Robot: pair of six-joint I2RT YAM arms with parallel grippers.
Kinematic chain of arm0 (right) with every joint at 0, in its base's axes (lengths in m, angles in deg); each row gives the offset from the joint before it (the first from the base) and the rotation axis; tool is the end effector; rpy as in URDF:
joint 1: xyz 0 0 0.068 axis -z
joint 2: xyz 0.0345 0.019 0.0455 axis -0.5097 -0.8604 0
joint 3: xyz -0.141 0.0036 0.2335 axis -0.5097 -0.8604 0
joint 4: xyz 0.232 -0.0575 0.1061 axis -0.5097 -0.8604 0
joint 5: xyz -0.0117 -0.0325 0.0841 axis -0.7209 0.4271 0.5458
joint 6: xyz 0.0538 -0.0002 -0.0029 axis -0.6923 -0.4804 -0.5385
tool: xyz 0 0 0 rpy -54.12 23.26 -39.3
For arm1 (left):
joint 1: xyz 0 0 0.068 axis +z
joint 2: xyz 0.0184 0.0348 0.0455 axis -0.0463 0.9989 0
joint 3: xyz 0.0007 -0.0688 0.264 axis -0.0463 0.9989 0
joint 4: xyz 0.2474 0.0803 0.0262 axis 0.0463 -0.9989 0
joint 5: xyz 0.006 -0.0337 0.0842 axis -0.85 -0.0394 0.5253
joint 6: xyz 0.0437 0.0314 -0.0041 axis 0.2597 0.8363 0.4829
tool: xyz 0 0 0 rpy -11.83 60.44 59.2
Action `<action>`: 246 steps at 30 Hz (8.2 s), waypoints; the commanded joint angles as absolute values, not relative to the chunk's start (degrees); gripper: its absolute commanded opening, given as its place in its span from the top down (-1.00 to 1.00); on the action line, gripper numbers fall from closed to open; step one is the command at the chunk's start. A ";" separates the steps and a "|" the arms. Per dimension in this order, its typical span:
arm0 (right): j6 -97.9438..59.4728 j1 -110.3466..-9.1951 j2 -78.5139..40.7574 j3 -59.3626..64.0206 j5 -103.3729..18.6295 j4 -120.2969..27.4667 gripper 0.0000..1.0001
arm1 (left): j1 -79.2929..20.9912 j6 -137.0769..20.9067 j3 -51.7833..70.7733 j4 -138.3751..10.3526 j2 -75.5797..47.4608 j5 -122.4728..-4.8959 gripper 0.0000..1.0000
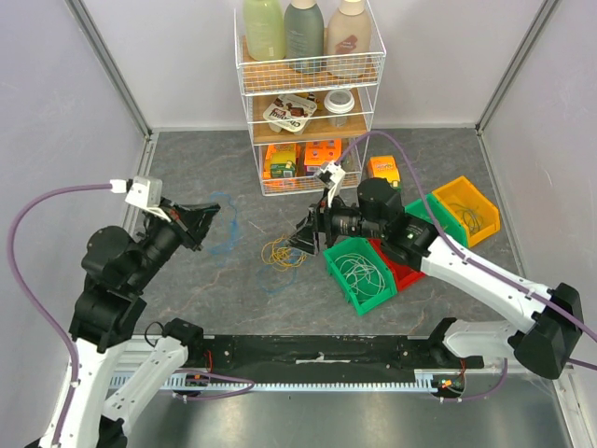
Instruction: Untangle the cables
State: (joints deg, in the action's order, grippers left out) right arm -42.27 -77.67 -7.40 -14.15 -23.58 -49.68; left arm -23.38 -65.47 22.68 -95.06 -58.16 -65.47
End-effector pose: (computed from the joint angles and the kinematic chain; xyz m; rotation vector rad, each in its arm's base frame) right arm 0.1809 0.2174 0.3493 -0.6550 1.9095 1.3245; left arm 0.0843 -0.0386 0.4151 0.1651 1.6260 -0.6755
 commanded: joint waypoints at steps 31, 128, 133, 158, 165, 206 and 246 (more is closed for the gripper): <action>-51.36 -83.55 -17.25 -10.28 -21.09 -26.92 -0.43 | -23.48 -65.93 2.83 -95.91 -51.06 -70.27 0.96; -33.43 -87.86 -3.34 -6.44 -54.83 -78.72 1.00 | -23.48 -61.45 10.74 -100.48 -60.81 -10.27 0.96; -41.14 -87.69 -9.78 -0.45 -86.69 -99.58 1.00 | -23.57 -56.46 8.63 -94.08 -63.97 -3.22 0.97; -35.36 -83.64 -1.51 -3.26 -50.28 -70.87 1.00 | -25.68 -71.54 17.14 -89.07 -42.19 -98.81 0.97; -35.97 -83.82 -3.54 -4.22 -36.50 -64.73 1.00 | -26.82 -75.68 23.21 -83.34 -39.90 -103.94 0.96; -35.18 -84.70 -2.83 -5.81 -38.94 -65.60 1.00 | -28.84 -73.31 21.81 -86.86 -34.09 -106.49 0.78; -36.25 -84.78 5.52 8.93 -75.99 -79.54 1.00 | -30.25 -69.71 22.16 -88.53 -49.11 -88.56 -0.75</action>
